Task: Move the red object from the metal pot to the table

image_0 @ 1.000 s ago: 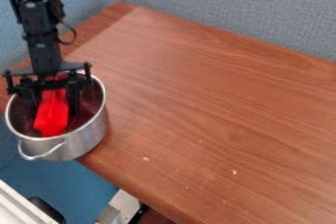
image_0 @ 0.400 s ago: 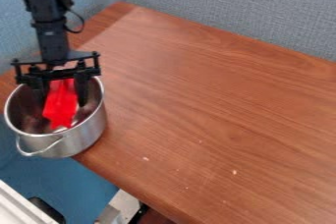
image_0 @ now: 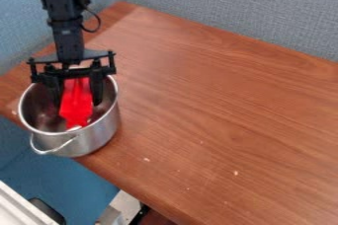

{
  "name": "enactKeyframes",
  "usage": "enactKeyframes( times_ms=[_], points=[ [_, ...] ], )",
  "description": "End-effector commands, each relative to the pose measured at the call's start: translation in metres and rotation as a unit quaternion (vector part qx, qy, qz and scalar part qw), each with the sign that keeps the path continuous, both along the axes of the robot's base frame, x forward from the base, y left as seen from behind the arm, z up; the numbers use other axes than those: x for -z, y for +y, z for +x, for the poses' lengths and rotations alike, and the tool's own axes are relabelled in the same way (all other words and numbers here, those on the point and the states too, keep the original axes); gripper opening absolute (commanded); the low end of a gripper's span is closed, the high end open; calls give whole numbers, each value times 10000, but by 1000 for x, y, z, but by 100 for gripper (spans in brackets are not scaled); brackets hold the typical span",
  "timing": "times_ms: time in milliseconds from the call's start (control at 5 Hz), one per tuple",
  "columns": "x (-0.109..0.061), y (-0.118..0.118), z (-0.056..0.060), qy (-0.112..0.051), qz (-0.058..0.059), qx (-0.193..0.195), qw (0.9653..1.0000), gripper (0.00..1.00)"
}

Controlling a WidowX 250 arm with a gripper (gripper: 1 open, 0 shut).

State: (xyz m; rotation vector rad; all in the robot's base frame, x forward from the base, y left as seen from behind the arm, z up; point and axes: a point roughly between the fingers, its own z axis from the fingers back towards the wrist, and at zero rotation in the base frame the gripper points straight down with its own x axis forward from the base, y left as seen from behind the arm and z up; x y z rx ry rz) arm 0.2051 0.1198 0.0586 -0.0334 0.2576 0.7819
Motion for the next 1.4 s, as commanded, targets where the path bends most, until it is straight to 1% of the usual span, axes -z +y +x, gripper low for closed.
enactKeyframes(
  times_ms=[0, 200, 400, 600, 800, 1000, 1200],
  points=[
    [-9, -9, -1, -232, 115, -96, 9996, 0],
    [-10, -8, -4, -236, 91, -240, 9994, 0],
    [-5, -17, -5, -248, 59, 120, 9996, 0],
    [2, -26, -5, -278, 49, 463, 9985, 0],
    [0, -32, -2, -386, 26, 589, 9975, 0],
    [-3, -39, -3, -433, 21, 702, 9966, 0],
    [-16, -33, -6, -462, 13, 737, 9962, 0]
  ],
)
